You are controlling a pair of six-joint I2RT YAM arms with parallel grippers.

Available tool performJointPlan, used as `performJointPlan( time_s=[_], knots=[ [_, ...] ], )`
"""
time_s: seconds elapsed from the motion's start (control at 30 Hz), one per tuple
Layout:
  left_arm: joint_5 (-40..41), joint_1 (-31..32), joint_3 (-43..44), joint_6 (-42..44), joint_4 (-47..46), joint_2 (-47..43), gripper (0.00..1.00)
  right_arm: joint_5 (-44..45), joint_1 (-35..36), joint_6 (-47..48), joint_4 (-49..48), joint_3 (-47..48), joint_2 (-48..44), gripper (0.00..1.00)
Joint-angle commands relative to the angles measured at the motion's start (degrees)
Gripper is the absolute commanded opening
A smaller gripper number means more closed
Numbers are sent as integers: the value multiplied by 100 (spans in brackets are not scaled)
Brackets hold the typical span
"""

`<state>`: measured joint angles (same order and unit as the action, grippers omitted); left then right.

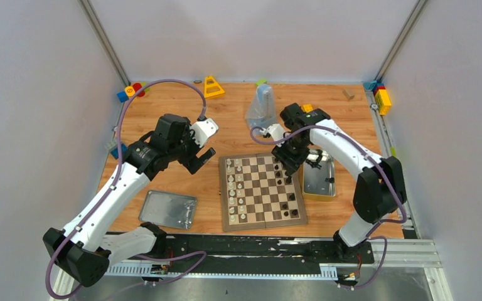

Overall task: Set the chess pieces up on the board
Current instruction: Place the chess piece on the chessboard, then pick up the chess piece from the storage box.

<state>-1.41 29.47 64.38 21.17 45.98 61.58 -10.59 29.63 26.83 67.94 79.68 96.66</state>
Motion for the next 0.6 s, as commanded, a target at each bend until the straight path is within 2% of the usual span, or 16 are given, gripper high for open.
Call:
performJointPlan(
  time_s=[0.0, 0.27, 0.57],
  knots=[
    [-41, -38, 113, 103, -147, -25, 100, -276, -535, -168, -296, -44, -615, 42],
    [-80, -38, 172, 81, -156, 35, 100, -778, -1811, 6, -852, -711, -1228, 42],
    [-115, -38, 148, 104, -185, 63, 100, -878, -2656, 360, -1857, -1482, -924, 40]
  ],
)
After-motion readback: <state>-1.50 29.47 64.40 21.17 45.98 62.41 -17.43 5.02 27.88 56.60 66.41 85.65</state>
